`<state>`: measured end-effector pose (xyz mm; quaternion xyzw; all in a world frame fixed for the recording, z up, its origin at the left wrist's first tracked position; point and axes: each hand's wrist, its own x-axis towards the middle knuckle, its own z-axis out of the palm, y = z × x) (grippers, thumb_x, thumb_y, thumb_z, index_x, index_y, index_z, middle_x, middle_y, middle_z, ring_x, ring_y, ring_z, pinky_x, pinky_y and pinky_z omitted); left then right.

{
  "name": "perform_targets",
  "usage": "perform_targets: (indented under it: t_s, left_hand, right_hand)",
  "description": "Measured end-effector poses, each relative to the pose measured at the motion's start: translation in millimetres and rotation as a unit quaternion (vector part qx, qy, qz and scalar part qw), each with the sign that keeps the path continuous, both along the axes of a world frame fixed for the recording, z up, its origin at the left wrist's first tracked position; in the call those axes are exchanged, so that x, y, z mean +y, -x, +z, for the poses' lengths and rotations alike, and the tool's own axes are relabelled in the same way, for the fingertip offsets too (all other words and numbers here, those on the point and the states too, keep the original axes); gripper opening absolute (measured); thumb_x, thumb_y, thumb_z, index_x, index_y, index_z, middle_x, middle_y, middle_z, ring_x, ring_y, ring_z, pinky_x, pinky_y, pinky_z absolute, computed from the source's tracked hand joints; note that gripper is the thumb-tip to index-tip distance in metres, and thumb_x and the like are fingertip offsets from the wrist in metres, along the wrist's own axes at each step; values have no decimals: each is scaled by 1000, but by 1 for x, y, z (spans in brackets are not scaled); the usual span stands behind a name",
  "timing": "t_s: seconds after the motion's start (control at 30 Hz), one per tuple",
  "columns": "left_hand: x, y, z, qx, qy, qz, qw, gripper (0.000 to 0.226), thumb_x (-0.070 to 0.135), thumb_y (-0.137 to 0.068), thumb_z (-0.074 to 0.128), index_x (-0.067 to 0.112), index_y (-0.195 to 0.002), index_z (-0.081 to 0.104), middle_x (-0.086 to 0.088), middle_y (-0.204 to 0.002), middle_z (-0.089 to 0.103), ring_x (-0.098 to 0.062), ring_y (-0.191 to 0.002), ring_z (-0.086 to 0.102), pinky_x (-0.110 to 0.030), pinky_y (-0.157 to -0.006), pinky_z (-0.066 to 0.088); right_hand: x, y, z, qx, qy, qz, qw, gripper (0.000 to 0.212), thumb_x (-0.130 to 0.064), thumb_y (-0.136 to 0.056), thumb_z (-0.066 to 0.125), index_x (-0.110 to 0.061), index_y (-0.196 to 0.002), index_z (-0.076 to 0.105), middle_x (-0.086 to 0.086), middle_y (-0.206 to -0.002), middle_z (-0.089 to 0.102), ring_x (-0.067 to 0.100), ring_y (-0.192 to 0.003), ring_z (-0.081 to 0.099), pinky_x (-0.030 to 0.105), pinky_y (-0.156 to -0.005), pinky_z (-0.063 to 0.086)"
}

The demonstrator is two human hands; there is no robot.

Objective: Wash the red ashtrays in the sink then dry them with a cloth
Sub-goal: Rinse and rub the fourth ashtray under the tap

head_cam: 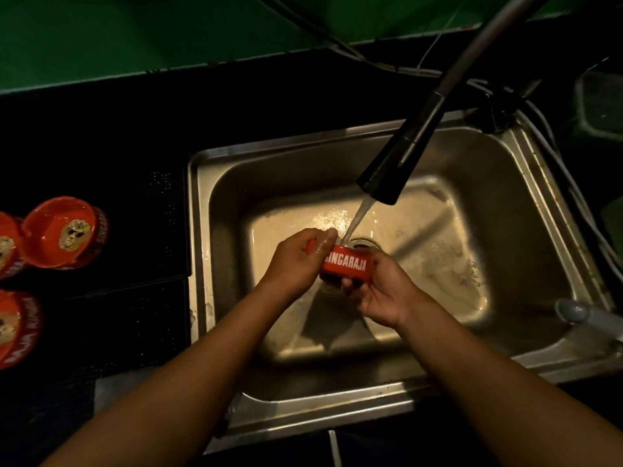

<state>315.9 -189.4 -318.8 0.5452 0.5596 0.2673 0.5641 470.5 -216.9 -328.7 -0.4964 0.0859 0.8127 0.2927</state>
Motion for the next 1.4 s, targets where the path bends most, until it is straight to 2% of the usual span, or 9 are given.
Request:
perform_targets:
  t_s: [0.1, 0.17, 0.33, 0.5, 0.77, 0.97, 1.13, 1.3, 1.4]
  left_hand:
    - [4, -1, -3, 0, 15, 86, 996, 45, 52, -93, 46, 18, -67, 59, -4, -71, 63, -20, -73, 63, -31, -71, 48]
    - [11, -5, -5, -37, 127, 181, 975, 39, 51, -95, 43, 20, -80, 61, -9, -82, 68, -25, -81, 67, -32, -76, 52]
    - [10, -2, -10, -154, 355, 237, 891, 58, 63, -94, 31, 16, -112, 60, -14, -101, 72, -31, -92, 68, -42, -81, 55]
    - [5, -2, 2, -196, 375, 171, 890, 48, 48, -95, 45, 7, -115, 61, -15, -99, 71, -27, -89, 68, -40, -84, 53]
    - [-45, -5, 14, -1, 171, -57, 984, 18, 39, -91, 59, 21, -87, 57, -8, -86, 67, -23, -78, 64, -32, -64, 50]
    - [-65, 51, 26, -65, 270, 171, 945, 43, 51, -93, 49, 14, -86, 69, -8, -69, 71, -24, -65, 69, -35, -63, 54]
    - [-66, 97, 50, 10, 173, 121, 977, 43, 46, -96, 45, 11, -88, 68, 5, -55, 68, -4, -52, 66, -19, -51, 52]
    - [-79, 151, 67, -99, 161, 159, 969, 18, 31, -93, 56, 16, -101, 63, -18, -101, 69, -27, -84, 65, -44, -77, 51]
    - [-93, 182, 73, -8, 38, 156, 987, 5, 19, -90, 58, 20, -95, 59, -4, -89, 65, -20, -80, 63, -41, -77, 51]
  right_hand:
    - [1, 0, -4, -7, -47, 35, 998, 64, -65, -91, 39, -13, -125, 55, 22, -117, 64, 31, -91, 66, 38, -77, 56]
    - [3, 6, -7, -73, -101, 75, 989, 63, -72, -87, 36, -23, -122, 57, 14, -126, 61, 33, -115, 56, 50, -99, 45]
    - [10, 28, -1, -255, -194, 35, 947, 20, -36, -99, 46, -23, -103, 61, 7, -108, 69, 23, -96, 66, 44, -88, 53]
    - [0, 22, -7, -168, -94, 0, 981, 26, -39, -94, 54, -18, -107, 62, 13, -109, 69, 30, -100, 66, 48, -88, 54]
    - [-52, 1, -16, -218, -32, 57, 974, 33, -49, -94, 49, -21, -107, 61, 7, -118, 57, 29, -101, 57, 44, -75, 52]
    - [-76, 20, -8, -191, -43, 43, 980, 32, -41, -98, 47, -15, -110, 63, 9, -118, 62, 31, -107, 58, 46, -86, 53]
    - [-74, 62, 2, -257, -77, 103, 958, 29, -35, -99, 47, -14, -112, 61, 5, -114, 64, 24, -100, 62, 40, -81, 54]
    - [-58, 125, 25, -337, -232, 170, 896, 16, -27, -98, 49, -19, -104, 62, 7, -111, 63, 21, -91, 58, 34, -72, 48]
    - [-51, 164, 33, -421, -375, 255, 786, 16, -25, -97, 52, -23, -106, 64, 0, -109, 65, 16, -99, 60, 34, -85, 49]
